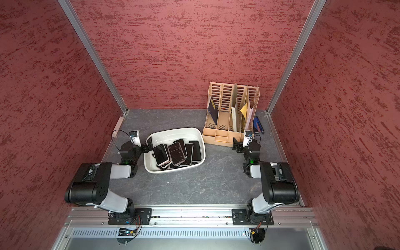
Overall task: Take the phone out of the storage box
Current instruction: Pick up the phone from the storage box.
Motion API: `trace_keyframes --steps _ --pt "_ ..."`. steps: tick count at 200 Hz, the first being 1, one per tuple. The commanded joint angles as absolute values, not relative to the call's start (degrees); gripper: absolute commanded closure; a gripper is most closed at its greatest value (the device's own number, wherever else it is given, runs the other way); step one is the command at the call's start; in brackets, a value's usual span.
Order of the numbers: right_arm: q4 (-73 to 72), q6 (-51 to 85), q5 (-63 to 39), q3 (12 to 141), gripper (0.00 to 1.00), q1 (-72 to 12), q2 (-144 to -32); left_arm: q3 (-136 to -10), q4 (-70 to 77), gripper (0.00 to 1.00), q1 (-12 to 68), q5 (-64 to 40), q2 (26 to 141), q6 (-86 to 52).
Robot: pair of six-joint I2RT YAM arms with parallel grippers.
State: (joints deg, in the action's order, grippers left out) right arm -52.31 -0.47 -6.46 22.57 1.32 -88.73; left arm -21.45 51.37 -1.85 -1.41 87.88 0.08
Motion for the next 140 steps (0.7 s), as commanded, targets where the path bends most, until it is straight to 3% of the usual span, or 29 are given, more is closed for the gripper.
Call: trace_keyframes --steps 1,140 --pt "-52.4 -0.9 -7.1 22.1 0.01 1.1 -88.7 -21.8 51.8 0.0 -1.7 -1.8 88.2 0.9" --pt "-52.2 -0.9 -7.1 22.3 0.01 1.1 -88.7 -21.7 51.9 0.0 -1.8 -2.0 88.2 0.8"
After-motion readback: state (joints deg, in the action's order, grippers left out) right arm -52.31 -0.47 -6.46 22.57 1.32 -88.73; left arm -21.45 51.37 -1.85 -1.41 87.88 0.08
